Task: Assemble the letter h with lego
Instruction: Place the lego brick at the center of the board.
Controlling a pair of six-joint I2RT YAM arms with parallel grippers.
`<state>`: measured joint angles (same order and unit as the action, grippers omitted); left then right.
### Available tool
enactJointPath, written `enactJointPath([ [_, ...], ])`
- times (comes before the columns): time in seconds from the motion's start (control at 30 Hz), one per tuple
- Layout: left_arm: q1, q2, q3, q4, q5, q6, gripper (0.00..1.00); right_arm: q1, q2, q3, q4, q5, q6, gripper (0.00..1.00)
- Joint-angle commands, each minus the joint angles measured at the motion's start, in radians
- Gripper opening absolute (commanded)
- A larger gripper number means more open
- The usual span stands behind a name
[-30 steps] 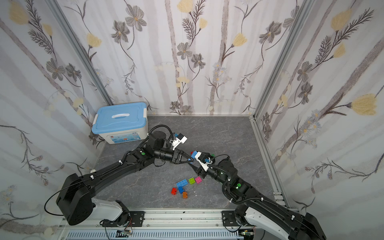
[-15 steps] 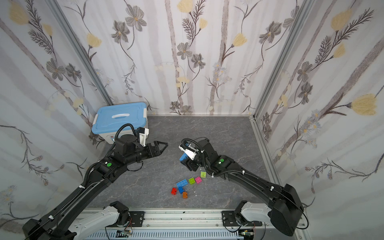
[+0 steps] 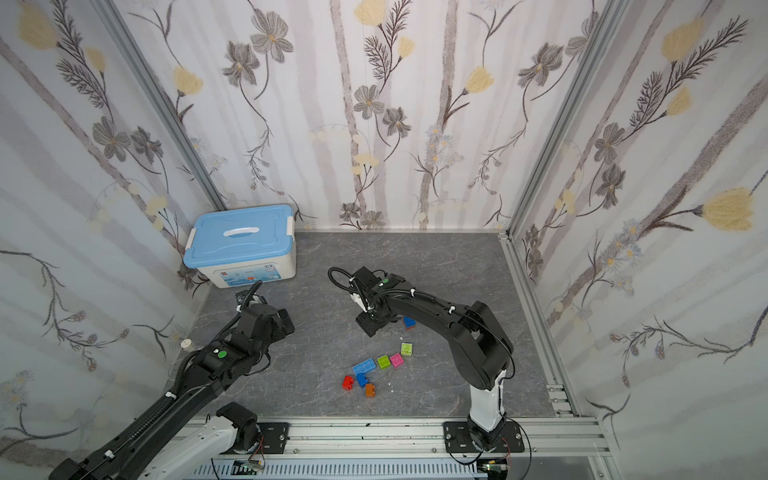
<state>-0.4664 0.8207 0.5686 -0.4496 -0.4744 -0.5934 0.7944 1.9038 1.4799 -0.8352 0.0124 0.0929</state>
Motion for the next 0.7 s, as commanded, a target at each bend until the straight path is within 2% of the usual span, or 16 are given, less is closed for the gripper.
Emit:
enactJointPath([
  [0.0,0.002,0.000,-0.077,0.208,-0.118,0.088,1.00,0.000,0.064,0.056,-0.118,0.030,0.071,0.55],
  [0.1,0.006,0.020,-0.132,0.281,-0.152,0.114,1.00,-0.001,0.139,0.105,-0.147,0.044,0.102,0.55],
  [0.37,0.010,0.021,-0.274,0.531,-0.081,0.158,1.00,-0.003,0.229,0.158,-0.134,0.039,0.143,0.61],
  [0.53,0.011,0.054,-0.318,0.612,-0.074,0.146,1.00,-0.010,0.220,0.158,-0.127,0.043,0.152,0.70],
  [0.67,0.011,0.081,-0.314,0.628,-0.047,0.149,1.00,-0.011,0.170,0.150,-0.124,0.061,0.153,0.72],
])
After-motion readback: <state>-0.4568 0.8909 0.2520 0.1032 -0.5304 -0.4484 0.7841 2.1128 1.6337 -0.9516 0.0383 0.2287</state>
